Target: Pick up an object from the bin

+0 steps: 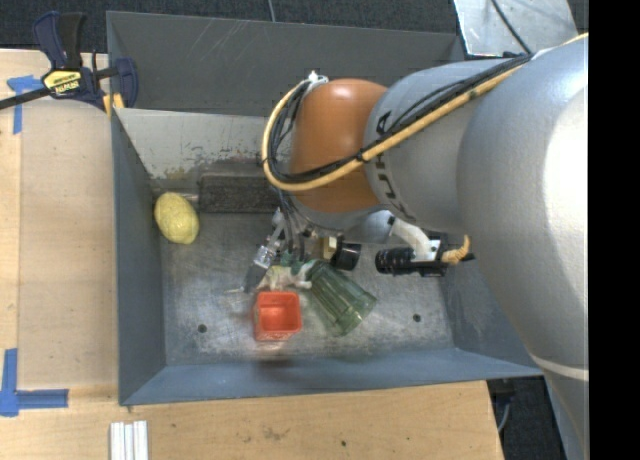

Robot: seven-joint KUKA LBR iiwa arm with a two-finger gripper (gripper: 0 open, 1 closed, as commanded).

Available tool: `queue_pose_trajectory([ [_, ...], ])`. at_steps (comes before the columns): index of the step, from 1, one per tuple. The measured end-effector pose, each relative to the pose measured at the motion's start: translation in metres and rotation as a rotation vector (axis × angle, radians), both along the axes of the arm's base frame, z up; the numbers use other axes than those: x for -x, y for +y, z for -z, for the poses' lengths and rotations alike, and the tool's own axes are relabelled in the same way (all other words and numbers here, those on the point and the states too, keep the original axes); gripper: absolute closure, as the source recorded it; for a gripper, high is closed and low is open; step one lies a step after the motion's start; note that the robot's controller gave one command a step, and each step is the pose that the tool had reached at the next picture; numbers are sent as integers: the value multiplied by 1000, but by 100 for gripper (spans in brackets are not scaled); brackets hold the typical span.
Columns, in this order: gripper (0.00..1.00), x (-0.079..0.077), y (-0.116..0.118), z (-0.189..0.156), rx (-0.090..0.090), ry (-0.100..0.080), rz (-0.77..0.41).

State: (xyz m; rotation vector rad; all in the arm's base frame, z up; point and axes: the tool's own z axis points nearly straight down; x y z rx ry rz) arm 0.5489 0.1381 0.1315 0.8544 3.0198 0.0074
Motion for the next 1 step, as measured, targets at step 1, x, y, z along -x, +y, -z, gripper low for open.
queue_pose_trajectory([
  [1, 0, 0, 0, -1, 0, -2, 0],
])
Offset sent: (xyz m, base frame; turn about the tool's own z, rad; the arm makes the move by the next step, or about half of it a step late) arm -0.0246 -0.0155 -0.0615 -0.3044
